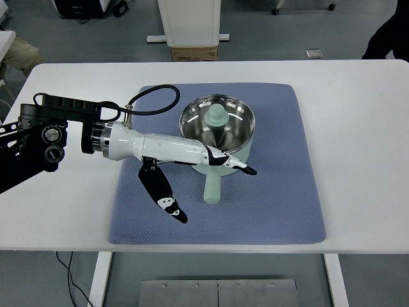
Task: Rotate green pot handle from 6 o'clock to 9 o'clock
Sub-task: 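Lower the left hand onto the green handle nearest the robot, then push the handle with the left hand, swinging it toward the left arm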
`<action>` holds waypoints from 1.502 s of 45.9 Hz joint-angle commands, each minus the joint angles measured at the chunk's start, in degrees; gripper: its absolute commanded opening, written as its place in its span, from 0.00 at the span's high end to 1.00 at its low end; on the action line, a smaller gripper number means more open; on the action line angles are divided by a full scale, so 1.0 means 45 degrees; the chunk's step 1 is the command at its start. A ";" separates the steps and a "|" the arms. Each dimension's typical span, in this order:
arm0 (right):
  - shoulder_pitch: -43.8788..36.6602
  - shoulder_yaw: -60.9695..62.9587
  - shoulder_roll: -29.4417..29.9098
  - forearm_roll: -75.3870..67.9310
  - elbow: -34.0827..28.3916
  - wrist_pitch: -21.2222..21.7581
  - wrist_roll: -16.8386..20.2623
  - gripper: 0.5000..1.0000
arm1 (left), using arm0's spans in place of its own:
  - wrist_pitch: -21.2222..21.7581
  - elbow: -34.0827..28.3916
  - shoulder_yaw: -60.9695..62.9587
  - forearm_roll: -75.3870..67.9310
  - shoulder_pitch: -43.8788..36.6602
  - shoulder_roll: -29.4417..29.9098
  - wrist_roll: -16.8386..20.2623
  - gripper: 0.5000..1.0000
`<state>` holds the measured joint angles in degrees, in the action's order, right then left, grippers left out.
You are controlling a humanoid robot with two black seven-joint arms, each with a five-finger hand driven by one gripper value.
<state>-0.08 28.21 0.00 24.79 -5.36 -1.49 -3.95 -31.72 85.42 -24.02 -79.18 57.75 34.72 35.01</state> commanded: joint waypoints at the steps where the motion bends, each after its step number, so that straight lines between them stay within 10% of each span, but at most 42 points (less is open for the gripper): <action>1: -0.0001 0.0000 0.0000 0.0000 0.0000 0.0000 -0.0001 0.00 | -0.0176 0.0002 0.0025 -0.0371 0.0037 -0.0137 -0.0001 0.00; 69: -0.0001 0.0000 0.0000 0.0000 0.0000 0.0000 -0.0001 0.00 | -0.0392 -0.1170 0.1607 -0.5177 0.0955 -0.1974 -0.0001 0.00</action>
<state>-0.08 28.22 0.00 24.78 -5.36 -1.49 -3.95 -33.49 80.27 -16.90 -101.76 61.96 26.02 35.00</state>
